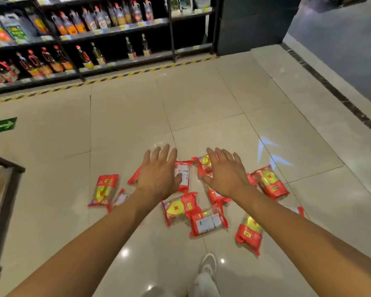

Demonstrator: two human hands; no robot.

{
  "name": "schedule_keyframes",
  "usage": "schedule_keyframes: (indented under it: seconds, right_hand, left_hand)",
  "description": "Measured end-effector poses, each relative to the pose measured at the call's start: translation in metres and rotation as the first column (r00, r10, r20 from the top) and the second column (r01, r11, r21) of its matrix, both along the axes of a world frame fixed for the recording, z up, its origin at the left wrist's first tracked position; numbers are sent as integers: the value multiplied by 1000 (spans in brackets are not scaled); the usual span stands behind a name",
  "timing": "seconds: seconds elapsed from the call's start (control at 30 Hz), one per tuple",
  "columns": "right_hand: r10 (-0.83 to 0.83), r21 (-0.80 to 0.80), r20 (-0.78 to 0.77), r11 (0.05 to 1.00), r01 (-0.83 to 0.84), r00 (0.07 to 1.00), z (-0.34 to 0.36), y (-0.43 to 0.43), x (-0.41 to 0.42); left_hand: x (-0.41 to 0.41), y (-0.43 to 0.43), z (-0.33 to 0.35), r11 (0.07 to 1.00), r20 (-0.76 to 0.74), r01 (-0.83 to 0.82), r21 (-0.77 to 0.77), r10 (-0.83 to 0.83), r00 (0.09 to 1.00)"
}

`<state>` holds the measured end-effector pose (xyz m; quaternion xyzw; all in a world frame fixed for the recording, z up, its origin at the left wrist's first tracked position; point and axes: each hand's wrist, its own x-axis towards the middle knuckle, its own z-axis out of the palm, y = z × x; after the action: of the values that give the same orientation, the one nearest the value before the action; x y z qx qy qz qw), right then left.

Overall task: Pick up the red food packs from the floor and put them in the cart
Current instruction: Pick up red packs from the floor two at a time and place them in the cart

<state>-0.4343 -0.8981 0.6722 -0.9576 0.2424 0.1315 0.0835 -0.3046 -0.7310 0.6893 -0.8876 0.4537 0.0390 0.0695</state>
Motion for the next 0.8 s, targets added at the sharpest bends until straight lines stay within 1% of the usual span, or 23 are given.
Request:
schedule_keyframes:
  seconds: [0.07,0.17,0.3,0.43,0.53,0.63,0.7,0.8]
  right_hand:
    - [-3,38,-40,999,5,999,-39,-16,15]
    - [38,52,-115,998,-32,993,-115,-31,33]
    - [96,142,-214,988,-66,972,-241,-39,48]
    - [144,207,-291,975,-85,946,-375,-40,55]
    - [154,235,-316,969,-80,936,-477,-38,46]
    - [188,295,-318,951,-92,929,-578,-40,33]
    - [229,333,-356,937,-106,906,-633,-44,26]
    - [296,359,-416,922,-144,860,-698,-53,21]
  left_hand:
    - [18,-17,-33,999,-36,-4,34,6,999]
    - [46,-37,-109,999,-105,-31,18,32,994]
    - [66,-50,-243,992,-186,-39,121,61,981]
    - [74,-51,-387,977,-220,-23,213,71,973]
    - [72,-43,-498,965,-257,-18,263,88,962]
    - [72,-35,-604,937,-303,-40,346,152,941]
    - [77,-33,-662,919,-361,-59,389,211,908]
    - [90,-36,-730,914,-446,-64,400,255,858]
